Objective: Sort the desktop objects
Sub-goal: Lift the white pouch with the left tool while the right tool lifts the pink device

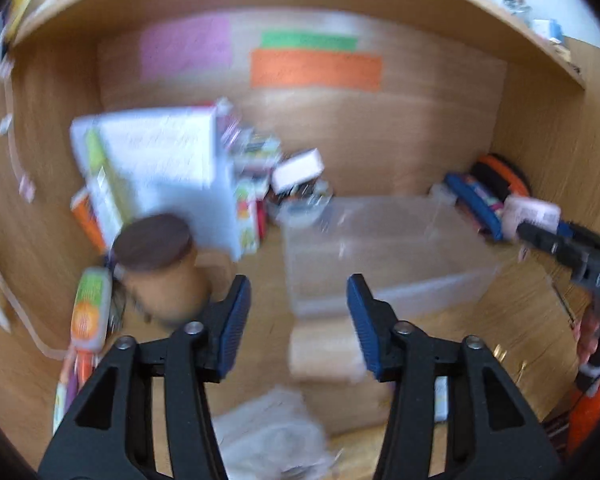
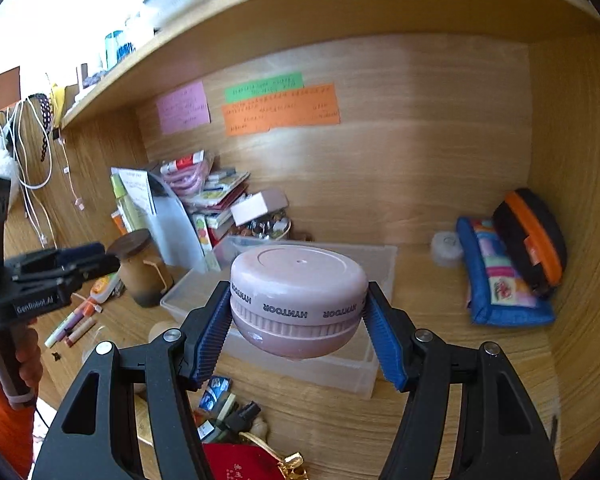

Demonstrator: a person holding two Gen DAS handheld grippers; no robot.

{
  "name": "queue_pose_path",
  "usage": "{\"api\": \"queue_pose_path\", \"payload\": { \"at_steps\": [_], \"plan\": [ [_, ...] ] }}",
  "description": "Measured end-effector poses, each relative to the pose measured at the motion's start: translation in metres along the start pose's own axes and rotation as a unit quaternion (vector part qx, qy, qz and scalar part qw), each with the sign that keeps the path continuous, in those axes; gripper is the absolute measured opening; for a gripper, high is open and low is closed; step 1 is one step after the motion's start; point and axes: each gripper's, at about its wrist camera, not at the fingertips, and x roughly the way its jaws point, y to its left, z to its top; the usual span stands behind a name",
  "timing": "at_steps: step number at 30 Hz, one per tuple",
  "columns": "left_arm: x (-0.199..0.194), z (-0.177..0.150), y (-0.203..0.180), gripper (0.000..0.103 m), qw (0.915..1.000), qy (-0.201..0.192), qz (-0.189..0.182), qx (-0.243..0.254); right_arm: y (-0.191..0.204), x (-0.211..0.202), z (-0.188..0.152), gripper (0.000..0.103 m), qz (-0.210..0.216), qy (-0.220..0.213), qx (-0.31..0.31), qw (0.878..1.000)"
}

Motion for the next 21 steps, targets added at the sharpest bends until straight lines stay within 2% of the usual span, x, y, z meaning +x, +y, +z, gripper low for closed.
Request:
{"api": "queue_pose_path", "payload": {
  "at_steps": [2,3,5,9,11,17,21],
  "plan": [
    [-0.003,-0.021,0.013,0.076,0.9997,0.01,0.022,-0.009,0.001,0.004,-0.003,0.061,-0.003,0.005,-0.006,1.0],
    [-0.004,-0.032,0.018,0.078,0.9993,0.016,0.03,-0.013,0.002,0.006,-0.004,0.061,-0.003,0.007,-0.01,1.0],
    [-0.004,-0.049,0.027,0.08,0.9985,0.037,0.033,-0.023,0.004,0.008,-0.006,0.061,-0.001,0.01,-0.014,1.0],
    [0.007,-0.082,0.031,0.082,0.9953,0.09,-0.001,-0.035,0.009,0.014,-0.009,0.061,0.006,0.015,-0.019,1.0],
    [0.014,-0.09,0.025,0.086,0.9948,0.097,-0.005,-0.031,0.013,0.018,-0.011,0.061,0.009,0.02,-0.02,1.0],
    [0.043,-0.093,0.023,0.096,0.991,0.124,-0.02,-0.047,0.02,0.027,-0.016,0.061,0.011,0.034,-0.018,0.999],
    [0.055,-0.093,0.026,0.097,0.989,0.135,-0.031,-0.051,0.02,0.027,-0.016,0.061,0.007,0.037,-0.021,0.999]
  ]
}}
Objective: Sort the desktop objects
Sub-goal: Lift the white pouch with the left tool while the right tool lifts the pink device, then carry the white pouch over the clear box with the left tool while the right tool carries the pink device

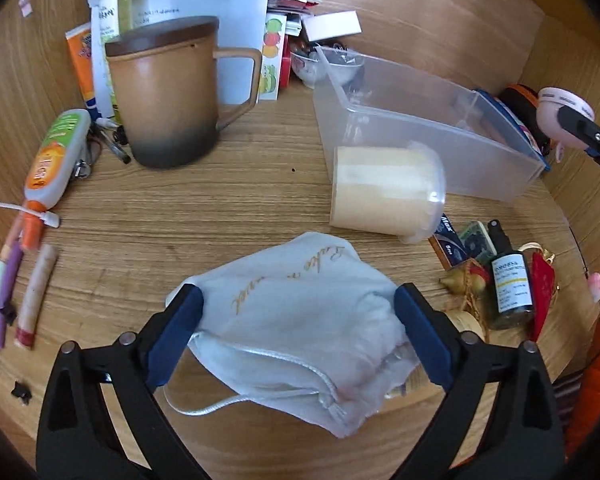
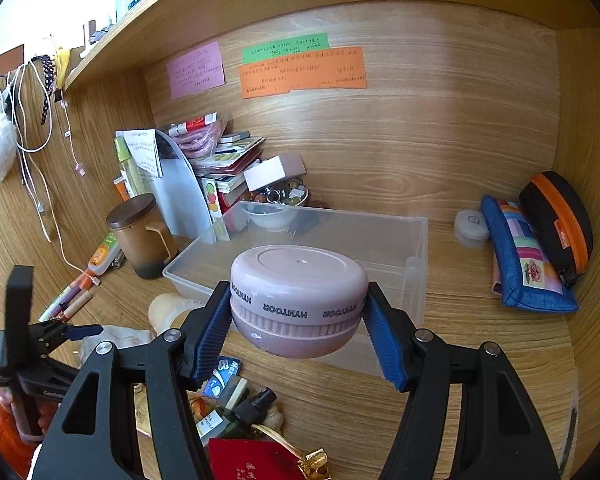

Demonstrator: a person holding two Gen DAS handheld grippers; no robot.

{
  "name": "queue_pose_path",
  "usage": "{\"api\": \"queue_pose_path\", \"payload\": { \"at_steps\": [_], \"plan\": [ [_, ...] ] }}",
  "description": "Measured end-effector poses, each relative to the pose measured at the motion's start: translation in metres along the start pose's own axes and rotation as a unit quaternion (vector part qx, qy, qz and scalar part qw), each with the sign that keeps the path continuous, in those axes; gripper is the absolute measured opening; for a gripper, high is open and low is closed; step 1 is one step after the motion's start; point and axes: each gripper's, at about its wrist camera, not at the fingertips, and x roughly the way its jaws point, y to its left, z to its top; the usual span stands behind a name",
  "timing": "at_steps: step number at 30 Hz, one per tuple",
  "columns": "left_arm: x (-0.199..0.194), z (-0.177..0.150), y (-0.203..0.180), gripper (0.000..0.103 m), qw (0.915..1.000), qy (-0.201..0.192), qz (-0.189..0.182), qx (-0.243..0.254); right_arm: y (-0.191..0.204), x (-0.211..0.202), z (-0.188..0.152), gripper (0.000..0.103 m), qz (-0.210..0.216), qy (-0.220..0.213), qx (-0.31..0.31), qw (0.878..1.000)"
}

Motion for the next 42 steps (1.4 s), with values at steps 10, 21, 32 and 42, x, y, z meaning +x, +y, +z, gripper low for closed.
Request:
{"api": "queue_pose_path", "payload": {
  "at_steps": [10,21,32,42],
  "plan": [
    [-0.002,0.003,-0.009,0.069,0.9993,-0.013,0.022,0.025,0.006,0.006,-0.001,0.061,0.011,0.009,-0.007,1.0],
    [-0.04,0.015,-0.005,0.065,0.9973,-0.07,0.019,0.006,0.015,-0.002,0.001,0.061,0.006,0.004,-0.026,1.0],
    [-0.09,0.074,-0.044,0.065,0.987,-0.151,-0.013,0.053,0.012,-0.012,0.004,0.061,0.003,-0.008,-0.024,1.0],
    [-0.078,0.121,-0.084,0.066,0.9822,-0.157,-0.045,0.094,-0.002,-0.01,0.019,0.061,-0.005,-0.014,-0.026,1.0]
  ]
}}
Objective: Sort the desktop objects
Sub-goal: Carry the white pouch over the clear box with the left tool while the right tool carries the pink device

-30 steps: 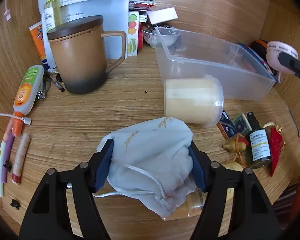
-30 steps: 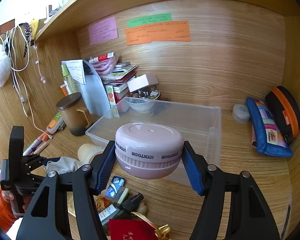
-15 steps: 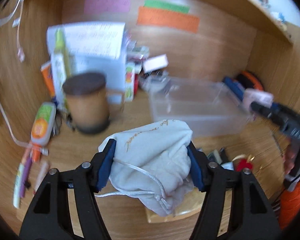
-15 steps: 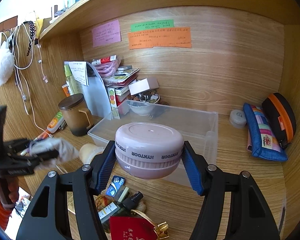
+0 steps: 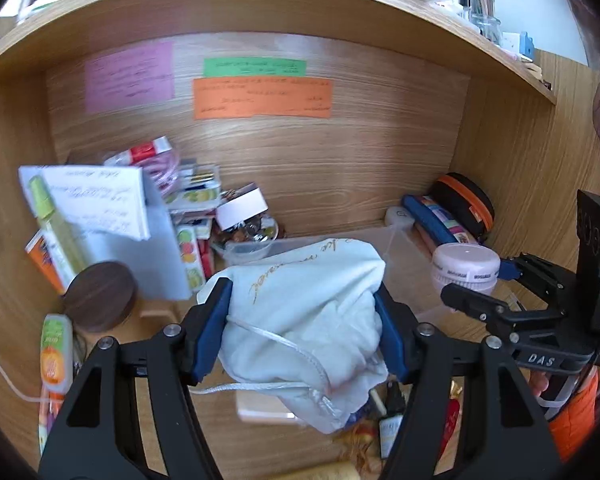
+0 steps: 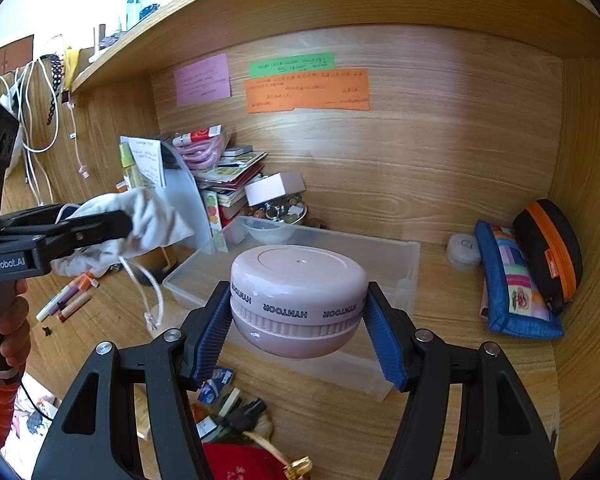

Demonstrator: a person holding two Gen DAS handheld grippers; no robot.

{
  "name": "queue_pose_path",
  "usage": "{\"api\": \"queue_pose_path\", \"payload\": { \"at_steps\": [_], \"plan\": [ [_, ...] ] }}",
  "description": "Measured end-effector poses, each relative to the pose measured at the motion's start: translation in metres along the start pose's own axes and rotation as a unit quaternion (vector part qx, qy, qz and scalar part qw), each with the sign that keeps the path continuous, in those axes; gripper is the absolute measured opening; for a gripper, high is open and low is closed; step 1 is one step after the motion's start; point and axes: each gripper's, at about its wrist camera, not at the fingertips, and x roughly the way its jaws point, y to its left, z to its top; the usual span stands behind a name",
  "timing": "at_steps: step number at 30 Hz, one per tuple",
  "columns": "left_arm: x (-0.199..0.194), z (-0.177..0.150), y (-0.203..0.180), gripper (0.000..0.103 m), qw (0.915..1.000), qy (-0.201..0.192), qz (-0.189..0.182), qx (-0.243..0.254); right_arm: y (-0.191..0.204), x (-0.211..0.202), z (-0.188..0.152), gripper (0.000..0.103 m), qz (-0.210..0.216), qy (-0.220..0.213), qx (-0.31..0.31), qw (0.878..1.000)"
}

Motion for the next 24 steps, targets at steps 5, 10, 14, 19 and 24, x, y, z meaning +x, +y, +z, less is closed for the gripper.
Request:
{"api": "queue_pose_path", "payload": {
  "at_steps": [5,10,14,19,24],
  "plan": [
    [0.022,0.014,-0.005,0.066,0.9998,0.011,-0.007,0.015,-0.006,0.012,0.01,0.061,-0.007,0.005,-0.006,1.0],
    [0.047,0.021,0.0,0.066,0.9993,0.03,-0.019,0.012,-0.013,0.033,0.019,0.061,-0.009,0.019,-0.009,1.0],
    [0.068,0.024,0.01,0.066,0.9987,0.046,-0.019,0.014,-0.018,0.053,0.024,0.061,-0.012,0.033,-0.011,0.999],
    [0.092,0.023,0.019,0.066,0.9973,0.069,-0.022,0.012,-0.021,0.08,0.026,0.061,-0.011,0.059,-0.018,0.998],
    [0.117,0.02,0.03,0.066,0.9949,0.096,-0.032,0.006,-0.028,0.102,0.028,0.061,-0.006,0.082,-0.015,0.996]
  ]
}}
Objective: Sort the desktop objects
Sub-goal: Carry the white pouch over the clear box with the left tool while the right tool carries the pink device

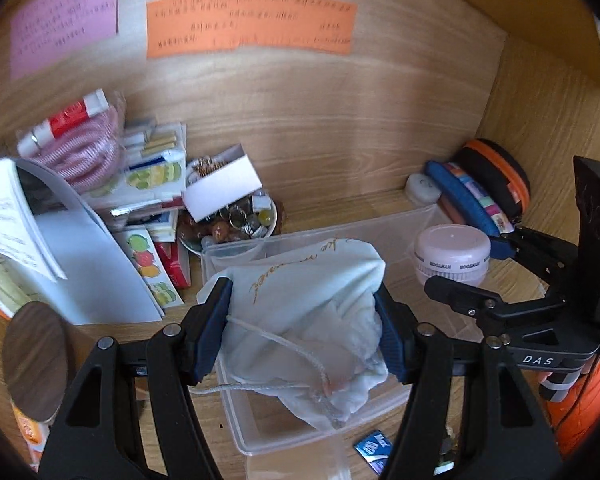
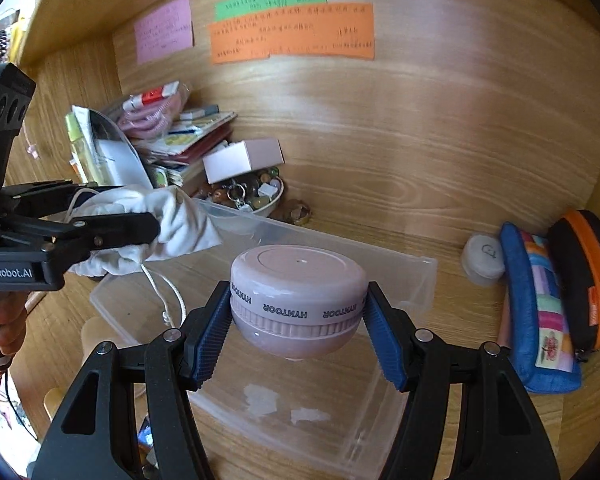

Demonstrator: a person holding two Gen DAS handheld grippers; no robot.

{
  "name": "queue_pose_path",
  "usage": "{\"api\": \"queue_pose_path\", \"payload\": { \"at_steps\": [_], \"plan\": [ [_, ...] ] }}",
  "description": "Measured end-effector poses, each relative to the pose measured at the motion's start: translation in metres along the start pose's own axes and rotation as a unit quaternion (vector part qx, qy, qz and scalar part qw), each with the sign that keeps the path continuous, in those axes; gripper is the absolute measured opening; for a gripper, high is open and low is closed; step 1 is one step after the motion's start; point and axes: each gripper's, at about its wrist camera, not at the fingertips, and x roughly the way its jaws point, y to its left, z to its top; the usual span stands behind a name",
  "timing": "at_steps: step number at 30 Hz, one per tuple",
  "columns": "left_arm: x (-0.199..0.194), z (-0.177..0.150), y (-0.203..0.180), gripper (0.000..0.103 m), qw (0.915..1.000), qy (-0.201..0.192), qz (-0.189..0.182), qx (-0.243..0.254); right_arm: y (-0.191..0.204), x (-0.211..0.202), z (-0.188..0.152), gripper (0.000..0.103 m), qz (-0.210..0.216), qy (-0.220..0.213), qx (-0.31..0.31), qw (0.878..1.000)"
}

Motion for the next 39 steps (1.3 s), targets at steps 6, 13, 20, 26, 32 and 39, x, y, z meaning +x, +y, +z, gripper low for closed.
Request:
{"api": "queue_pose_path", "payload": {
  "at_steps": [6,13,20,26,32,39],
  "plan": [
    [0.021,0.0,0.002,0.066,0.9996,0.026,-0.005,0.006,-0.006,0.023,0.003,0.061,-0.007,0.029,-0.005,1.0],
    [0.046,0.0,-0.005,0.066,0.998,0.057,-0.005,0.027,-0.013,0.043,0.0,0.061,-0.013,0.056,-0.004,0.998],
    [0.064,-0.003,-0.006,0.066,0.9961,0.081,0.007,0.033,-0.015,0.054,-0.004,0.061,-0.007,0.083,-0.007,0.997],
    [0.072,-0.007,-0.004,0.066,0.995,0.095,0.008,0.029,-0.008,0.06,-0.003,0.061,-0.013,0.105,-0.029,0.994],
    [0.076,-0.009,-0.011,0.066,0.9939,0.1,0.014,0.045,0.002,0.065,-0.007,0.061,-0.019,0.123,-0.059,0.99],
    [0.079,-0.009,-0.014,0.067,0.9933,0.103,0.009,0.052,0.006,0.068,-0.008,0.061,-0.022,0.135,-0.072,0.988]
  ]
}}
